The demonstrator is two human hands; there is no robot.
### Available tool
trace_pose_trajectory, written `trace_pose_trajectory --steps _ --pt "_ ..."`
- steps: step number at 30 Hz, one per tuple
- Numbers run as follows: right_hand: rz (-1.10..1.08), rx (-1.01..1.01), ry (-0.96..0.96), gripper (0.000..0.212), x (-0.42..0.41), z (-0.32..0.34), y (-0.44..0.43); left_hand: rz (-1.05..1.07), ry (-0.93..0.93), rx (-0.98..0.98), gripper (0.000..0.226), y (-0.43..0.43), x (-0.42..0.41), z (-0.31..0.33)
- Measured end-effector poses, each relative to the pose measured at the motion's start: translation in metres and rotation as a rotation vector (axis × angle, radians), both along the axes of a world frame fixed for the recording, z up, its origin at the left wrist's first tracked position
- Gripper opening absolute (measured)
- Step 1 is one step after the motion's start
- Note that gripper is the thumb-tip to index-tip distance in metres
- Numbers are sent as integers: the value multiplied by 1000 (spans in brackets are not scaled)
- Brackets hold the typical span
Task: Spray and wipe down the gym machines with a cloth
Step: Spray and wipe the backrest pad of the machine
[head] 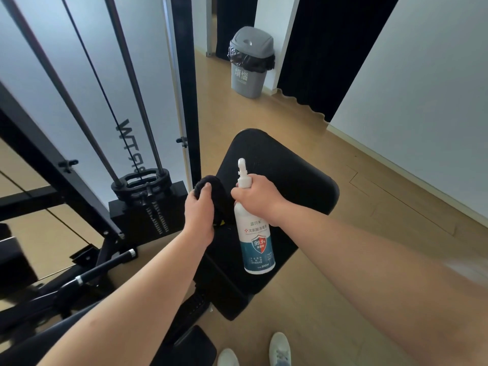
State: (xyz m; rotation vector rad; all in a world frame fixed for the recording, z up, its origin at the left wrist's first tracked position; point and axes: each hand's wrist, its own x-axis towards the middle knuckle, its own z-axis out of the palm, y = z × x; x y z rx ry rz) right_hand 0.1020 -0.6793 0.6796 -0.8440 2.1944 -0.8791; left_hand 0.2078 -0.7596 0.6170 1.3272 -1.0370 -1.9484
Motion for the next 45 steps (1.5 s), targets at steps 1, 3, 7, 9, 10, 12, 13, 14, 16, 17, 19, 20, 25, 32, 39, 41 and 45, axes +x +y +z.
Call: trace_pose_trajectory --steps 1,3,7,9,10,12,13,14,16,17,19,20,25,32,39,41,45 --pt "13 4 -30 12 1 0 2 -7 -19 -25 37 0 1 2" --pt "23 4 -67 13 2 -2 5 -22 -51 -83 33 0 1 2" --pt "27 24 -28 17 1 -4 15 -50 -77 -185 25 0 1 6" --pt "16 32 -26 15 -2 -5 20 -64 -74 -220 24 1 -1 9" --pt "4 25 -33 14 -3 -5 22 -68 -64 -226 23 2 -3 12" --pt "-18 10 -46 14 -7 -4 27 -77 -24 -209 23 2 -6 16" --pt "-23 3 -52 14 -8 -5 30 -91 2 -183 22 3 -9 18" --pt "-24 -7 -57 13 -10 -5 33 -114 29 -147 17 4 -11 22" --pt "-31 -33 -69 12 -12 -4 38 -176 68 -85 8 11 -15 30" --pt "-41 -48 -76 11 -12 -5 41 -207 79 -71 6 15 -17 34" --pt "-76 -89 -91 13 -15 -4 46 -268 101 -76 6 23 -21 41" --pt "-92 -116 -101 15 -16 -3 49 -299 103 -100 7 25 -24 44" --pt "-27 -223 -160 29 -18 7 64 -392 -30 -381 8 32 -33 52" --pt "-93 -181 -113 15 -24 7 83 -475 -33 -629 17 26 -39 60" --pt "-235 -205 -98 28 -50 34 101 -752 58 -375 67 1 -39 81" --pt "-246 -187 -67 33 -59 45 105 -738 -88 -541 65 5 -45 91" --pt "-287 -157 -38 30 -78 59 113 -493 -237 -897 30 16 -66 102"
